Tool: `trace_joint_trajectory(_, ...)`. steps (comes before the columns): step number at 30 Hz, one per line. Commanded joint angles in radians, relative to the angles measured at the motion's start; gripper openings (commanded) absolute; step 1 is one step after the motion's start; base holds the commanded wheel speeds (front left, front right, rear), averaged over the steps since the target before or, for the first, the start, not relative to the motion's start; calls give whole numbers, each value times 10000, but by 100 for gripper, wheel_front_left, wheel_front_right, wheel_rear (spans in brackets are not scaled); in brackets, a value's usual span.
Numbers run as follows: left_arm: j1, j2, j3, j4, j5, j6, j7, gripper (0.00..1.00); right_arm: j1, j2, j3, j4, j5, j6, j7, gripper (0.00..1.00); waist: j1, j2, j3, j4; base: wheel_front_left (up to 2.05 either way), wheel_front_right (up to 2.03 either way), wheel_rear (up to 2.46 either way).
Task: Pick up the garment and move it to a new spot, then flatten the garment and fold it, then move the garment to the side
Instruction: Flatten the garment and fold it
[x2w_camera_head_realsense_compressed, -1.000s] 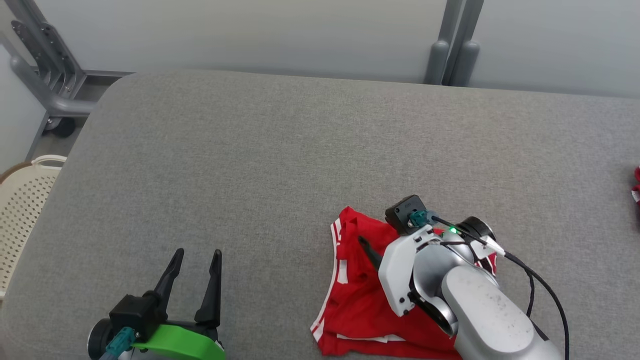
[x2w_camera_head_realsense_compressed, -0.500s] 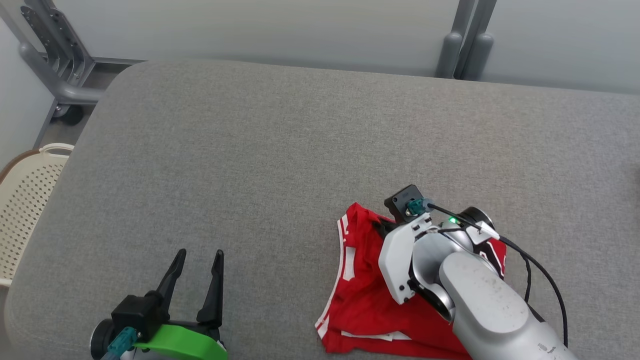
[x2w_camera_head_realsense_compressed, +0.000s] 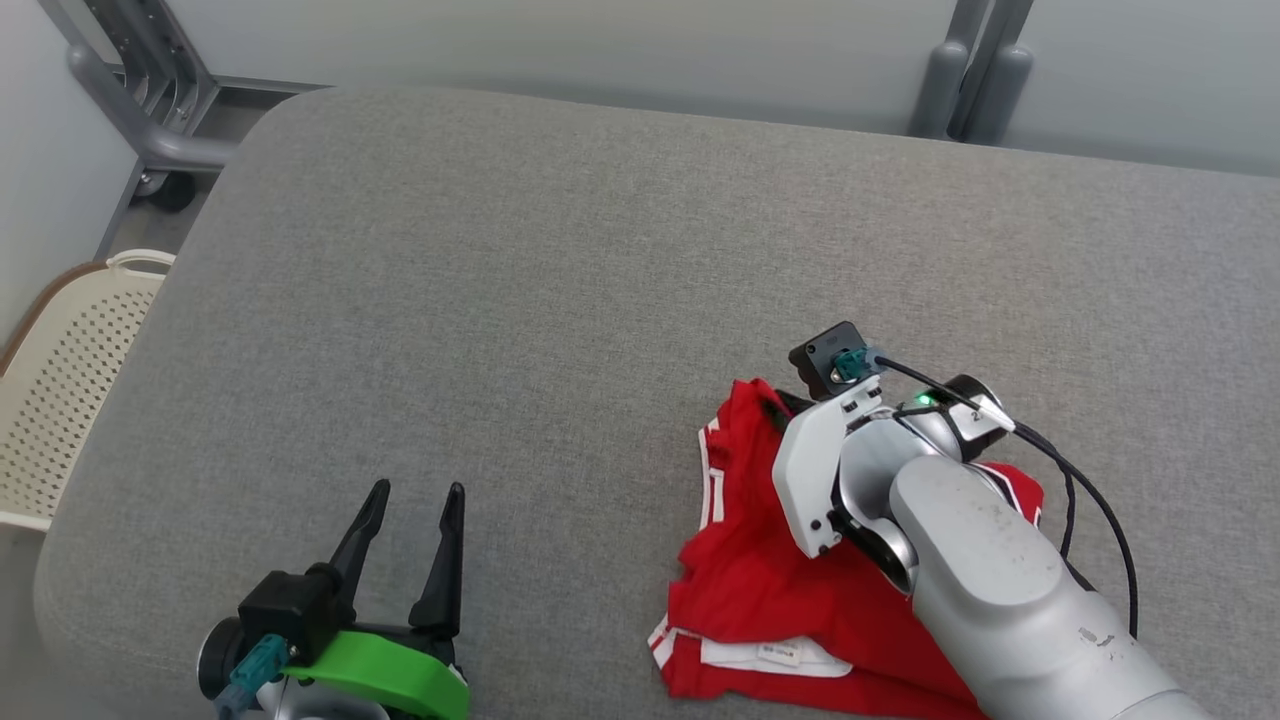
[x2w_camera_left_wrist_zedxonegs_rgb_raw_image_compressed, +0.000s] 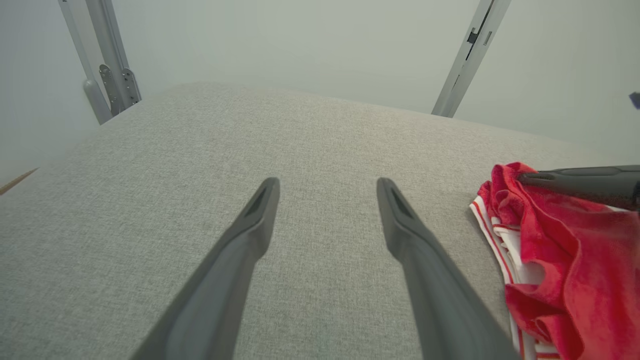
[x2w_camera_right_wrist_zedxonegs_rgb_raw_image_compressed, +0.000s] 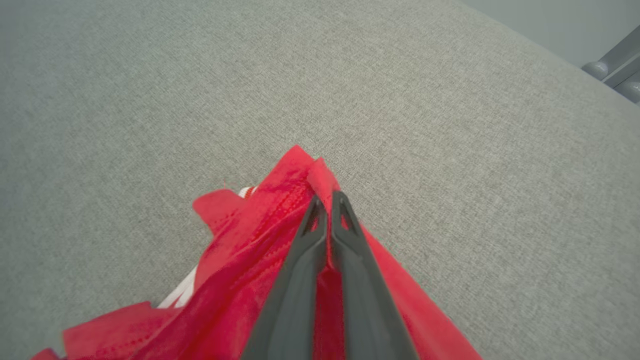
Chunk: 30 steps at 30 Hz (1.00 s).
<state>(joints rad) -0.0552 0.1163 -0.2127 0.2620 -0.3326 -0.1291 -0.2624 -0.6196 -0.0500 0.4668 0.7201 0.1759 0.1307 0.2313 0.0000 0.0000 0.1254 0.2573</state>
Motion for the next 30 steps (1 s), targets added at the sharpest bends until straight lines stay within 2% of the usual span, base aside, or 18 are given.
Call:
trace_joint_trajectory(1, -176, 5, 9, 17, -57, -20, -30, 100, -117, -13, 13, 94, 272, -2, -156, 100, 0, 0, 32, 110, 0, 0, 0)
trace_joint_trajectory(5, -123, 17, 96, 36, -48, -20, -30, 100, -133, -21, -162, -127, 368, -2, -532, 100, 0, 0, -62, 138, 0, 0, 0)
trace_joint_trajectory(13, 214, 67, 371, -22, 77, -20, -30, 100, 781, -230, -129, -1866, 29, -2, -591, 100, 0, 0, -433, -154, 0, 0, 0)
trace_joint_trajectory(23, 330, 32, 503, -105, 190, -20, -30, 100, 3644, -1154, 881, -5482, -401, -2, 585, 100, 0, 0, -608, -566, 0, 0, 0)
trace_joint_trajectory(30, 353, -1, 534, -90, 186, -20, -30, 100, 4519, -1631, 1913, -6884, -930, -2, 1650, 100, 0, 0, -620, -709, 0, 0, 0)
